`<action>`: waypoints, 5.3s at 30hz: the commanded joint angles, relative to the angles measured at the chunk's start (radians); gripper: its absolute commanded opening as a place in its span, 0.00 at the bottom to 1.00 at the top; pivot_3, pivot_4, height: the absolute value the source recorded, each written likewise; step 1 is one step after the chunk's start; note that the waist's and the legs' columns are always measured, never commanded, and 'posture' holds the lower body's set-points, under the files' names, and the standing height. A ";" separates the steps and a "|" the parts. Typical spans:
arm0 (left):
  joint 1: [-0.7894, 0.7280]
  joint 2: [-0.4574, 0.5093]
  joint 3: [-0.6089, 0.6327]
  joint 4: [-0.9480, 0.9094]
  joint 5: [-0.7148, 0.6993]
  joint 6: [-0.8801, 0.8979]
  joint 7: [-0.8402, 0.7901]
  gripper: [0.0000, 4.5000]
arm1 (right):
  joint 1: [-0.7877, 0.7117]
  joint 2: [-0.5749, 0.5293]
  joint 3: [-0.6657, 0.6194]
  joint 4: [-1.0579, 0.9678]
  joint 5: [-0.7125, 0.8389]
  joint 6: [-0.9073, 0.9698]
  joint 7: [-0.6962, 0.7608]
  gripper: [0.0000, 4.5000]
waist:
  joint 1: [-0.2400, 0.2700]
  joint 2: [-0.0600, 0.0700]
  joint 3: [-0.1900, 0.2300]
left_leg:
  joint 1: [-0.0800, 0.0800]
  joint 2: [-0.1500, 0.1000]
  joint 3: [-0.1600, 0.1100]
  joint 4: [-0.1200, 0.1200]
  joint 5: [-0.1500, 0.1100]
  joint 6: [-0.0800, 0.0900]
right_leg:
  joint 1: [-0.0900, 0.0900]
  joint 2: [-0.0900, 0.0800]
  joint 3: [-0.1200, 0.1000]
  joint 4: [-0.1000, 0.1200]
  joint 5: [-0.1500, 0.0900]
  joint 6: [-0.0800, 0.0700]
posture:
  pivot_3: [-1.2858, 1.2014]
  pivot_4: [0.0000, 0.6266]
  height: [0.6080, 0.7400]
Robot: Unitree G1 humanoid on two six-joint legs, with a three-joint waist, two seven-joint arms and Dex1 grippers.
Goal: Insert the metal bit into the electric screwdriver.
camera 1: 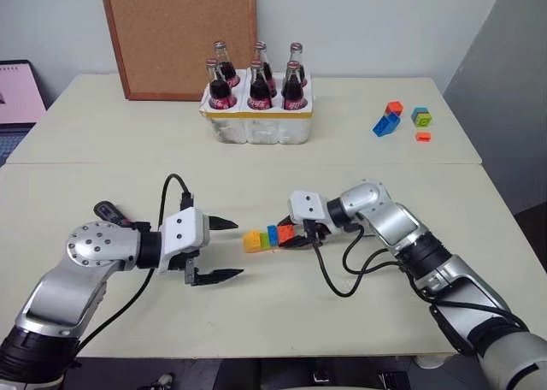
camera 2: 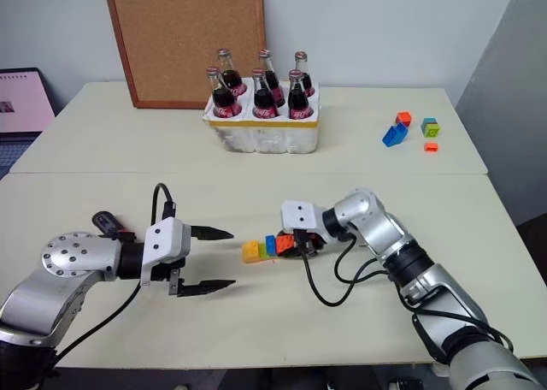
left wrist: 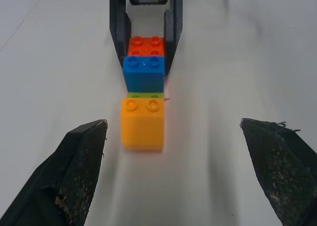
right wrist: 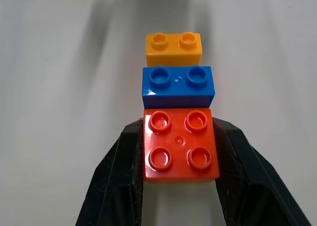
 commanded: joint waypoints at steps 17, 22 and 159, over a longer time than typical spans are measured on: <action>-0.349 -0.475 -0.236 0.139 0.005 -0.034 0.133 1.00 | 0.519 -0.300 -0.799 -0.330 0.065 0.362 -0.593 0.33 | 0.014 0.001 -0.001 | 0.001 -0.003 0.003 0.000 0.000 0.000 | 0.005 -0.002 0.003 -0.001 0.001 0.002 | 0.52 0.24 1.00; -0.451 -0.572 -0.307 0.240 0.082 -0.073 0.162 1.00 | 0.514 -0.277 -0.875 -0.245 0.057 0.392 -0.751 0.33 | -0.003 0.001 -0.001 | 0.002 -0.003 0.002 0.000 0.000 0.000 | 0.005 0.000 0.003 0.001 0.001 0.002 | 0.52 0.24 1.00; -0.248 0.508 -0.155 0.473 0.489 -0.706 -0.321 0.89 | 0.419 -0.436 -0.399 -0.905 0.613 0.467 -0.175 1.00 | -0.003 -0.002 0.001 | -0.004 0.001 0.003 0.003 0.000 0.000 | -0.005 0.004 0.002 0.001 0.000 0.003 | 0.52 0.24 1.00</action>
